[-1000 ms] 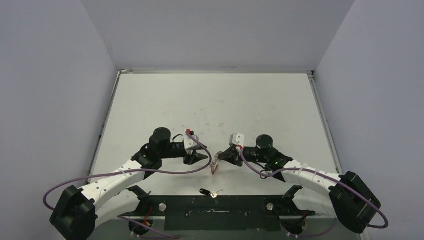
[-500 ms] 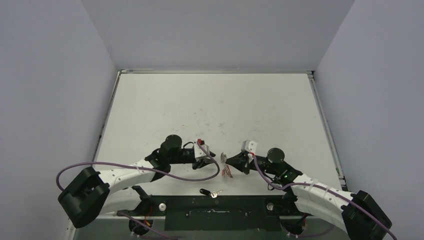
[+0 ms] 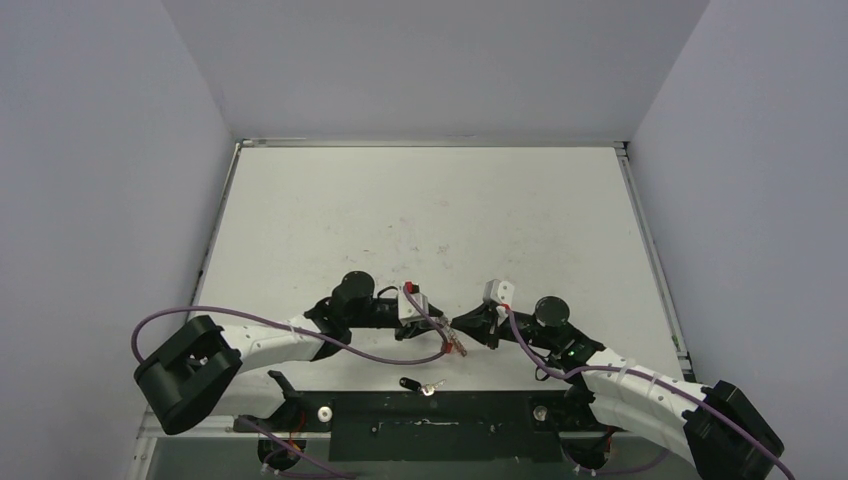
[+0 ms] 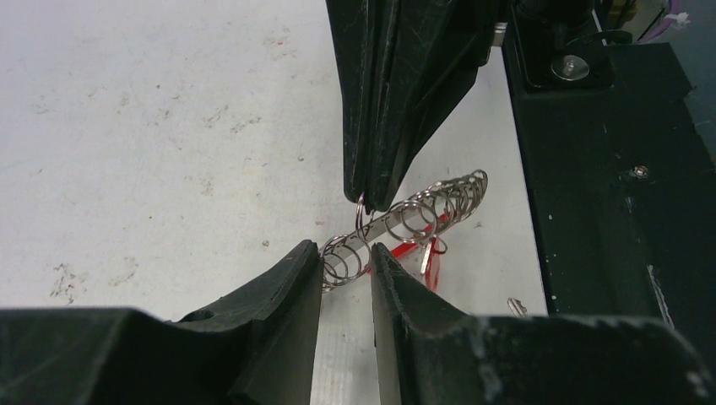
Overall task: Put the keys on the keyring
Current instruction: Adjust the keyring.
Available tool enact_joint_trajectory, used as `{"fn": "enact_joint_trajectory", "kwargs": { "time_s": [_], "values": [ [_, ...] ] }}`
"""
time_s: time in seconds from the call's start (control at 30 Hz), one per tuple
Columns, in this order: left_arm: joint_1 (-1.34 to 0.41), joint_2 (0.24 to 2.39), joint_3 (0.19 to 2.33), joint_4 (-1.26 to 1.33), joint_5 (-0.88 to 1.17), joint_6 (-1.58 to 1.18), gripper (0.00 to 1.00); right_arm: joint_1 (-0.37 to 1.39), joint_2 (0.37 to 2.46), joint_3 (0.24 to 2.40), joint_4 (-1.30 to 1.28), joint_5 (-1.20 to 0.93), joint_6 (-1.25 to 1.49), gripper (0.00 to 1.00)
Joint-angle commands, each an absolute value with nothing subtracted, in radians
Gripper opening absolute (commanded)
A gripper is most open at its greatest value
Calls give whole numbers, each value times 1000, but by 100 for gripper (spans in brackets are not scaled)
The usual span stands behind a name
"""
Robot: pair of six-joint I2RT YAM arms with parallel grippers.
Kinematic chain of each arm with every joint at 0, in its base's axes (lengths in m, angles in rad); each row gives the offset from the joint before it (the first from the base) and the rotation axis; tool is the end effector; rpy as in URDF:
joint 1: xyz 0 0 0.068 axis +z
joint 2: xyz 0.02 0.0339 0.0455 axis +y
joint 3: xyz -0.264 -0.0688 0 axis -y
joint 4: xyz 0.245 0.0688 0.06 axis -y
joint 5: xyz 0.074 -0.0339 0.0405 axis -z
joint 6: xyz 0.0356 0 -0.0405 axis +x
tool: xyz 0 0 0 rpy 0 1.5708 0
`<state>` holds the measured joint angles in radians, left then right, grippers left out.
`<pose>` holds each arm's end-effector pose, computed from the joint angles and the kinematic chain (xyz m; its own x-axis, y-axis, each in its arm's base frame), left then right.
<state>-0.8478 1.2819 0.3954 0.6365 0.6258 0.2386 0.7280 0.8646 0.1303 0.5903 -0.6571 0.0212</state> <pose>0.1470 -0.1981 0.1892 0.0733 0.2064 -0.9757 0.9941 0.0637 0.0882 0.1138 0.1306 0.1801 -0.1278 -0.0915 -0.9876 -0.9756 0.1908 0.1086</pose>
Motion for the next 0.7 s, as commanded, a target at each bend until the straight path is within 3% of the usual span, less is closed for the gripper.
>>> {"fn": "enact_joint_trajectory", "kwargs": {
  "time_s": [0.0,0.23,0.4,0.53,0.67],
  "values": [
    [-863,1295,445,731,651,215,26,732,852,132,670,-655,34,0],
    [-875,1315,466,717,643,211,26,733,853,133,670,-654,34,0],
    [-882,1327,475,708,637,211,21,732,856,133,672,-656,38,0],
    [-884,1331,484,681,643,222,6,733,854,133,672,-655,37,0],
    [-885,1322,501,601,633,259,4,733,849,134,676,-652,37,0]
  ]
}}
